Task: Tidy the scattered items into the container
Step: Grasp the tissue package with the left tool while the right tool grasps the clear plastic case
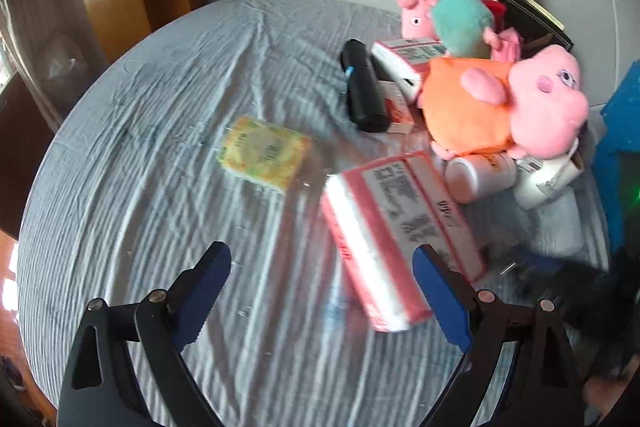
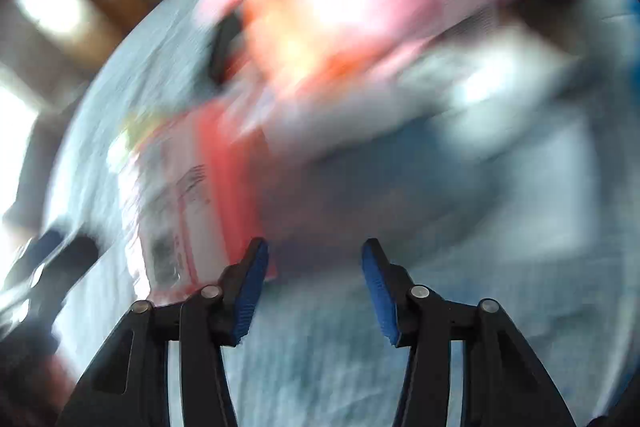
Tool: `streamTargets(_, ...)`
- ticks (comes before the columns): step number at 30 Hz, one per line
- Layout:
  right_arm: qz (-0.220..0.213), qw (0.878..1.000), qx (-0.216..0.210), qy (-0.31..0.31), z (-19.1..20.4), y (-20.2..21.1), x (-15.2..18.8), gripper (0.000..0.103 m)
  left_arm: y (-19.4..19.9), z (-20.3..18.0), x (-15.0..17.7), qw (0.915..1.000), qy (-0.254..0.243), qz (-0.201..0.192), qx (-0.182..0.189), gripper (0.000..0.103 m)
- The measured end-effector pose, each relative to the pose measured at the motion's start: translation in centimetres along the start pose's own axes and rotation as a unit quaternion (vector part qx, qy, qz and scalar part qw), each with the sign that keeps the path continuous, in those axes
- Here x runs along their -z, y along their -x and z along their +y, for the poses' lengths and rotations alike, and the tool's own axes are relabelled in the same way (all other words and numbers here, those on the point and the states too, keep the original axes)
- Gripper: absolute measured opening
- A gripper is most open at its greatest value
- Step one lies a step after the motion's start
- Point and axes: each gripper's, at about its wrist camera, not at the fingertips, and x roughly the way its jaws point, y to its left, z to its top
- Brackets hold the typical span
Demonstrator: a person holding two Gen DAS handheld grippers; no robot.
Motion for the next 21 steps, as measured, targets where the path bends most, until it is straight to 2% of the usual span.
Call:
streamTargets(1,0.003,1.0,-0.016,0.014,0.7,0.2,0.8,0.046,0.0,-0.7,-0.1,1.0,-0.004,-0.001,-0.003,0.093)
streamTargets(3,-0.024,0.999,0.017,0.021,0.6,2.2,2.4,0.047,-0.1,-1.6,0.0,0.9999,-0.013,0.004,-0.003,0.093)
streamTargets(5,-0.065,0.997,0.047,-0.012,-2.0,5.4,3.0,0.049,-0.5,-2.6,0.3,0.9996,-0.026,0.011,-0.003,0.093)
streamTargets(9,-0.105,0.984,0.124,-0.071,-7.9,9.4,2.4,0.076,-2.6,-4.2,0.8,0.9975,-0.05,0.047,-0.016,0.093)
streamTargets(10,-0.105,0.982,0.133,-0.079,-8.8,9.7,2.2,0.078,-3.3,-4.4,0.9,0.9964,-0.057,0.06,-0.019,0.093)
streamTargets(11,-0.103,0.982,0.134,-0.086,-9.8,9.9,1.8,0.078,-3.8,-4.7,0.9,0.9953,-0.066,0.066,-0.026,0.096)
streamTargets(16,-0.082,0.985,0.128,-0.088,-11.1,7.9,0.4,0.08,-6.1,-5.6,0.9,0.9896,-0.095,0.088,-0.062,0.097)
streamTargets(18,-0.08,0.982,0.142,-0.092,-10.9,5.6,-0.8,0.08,-6.8,-5.6,0.7,0.9889,-0.097,0.093,-0.064,0.097)
streamTargets(21,-0.072,0.981,0.153,-0.095,-11.6,4.4,-1.6,0.08,-7.7,-5.4,0.2,0.9895,-0.088,0.099,-0.058,0.097)
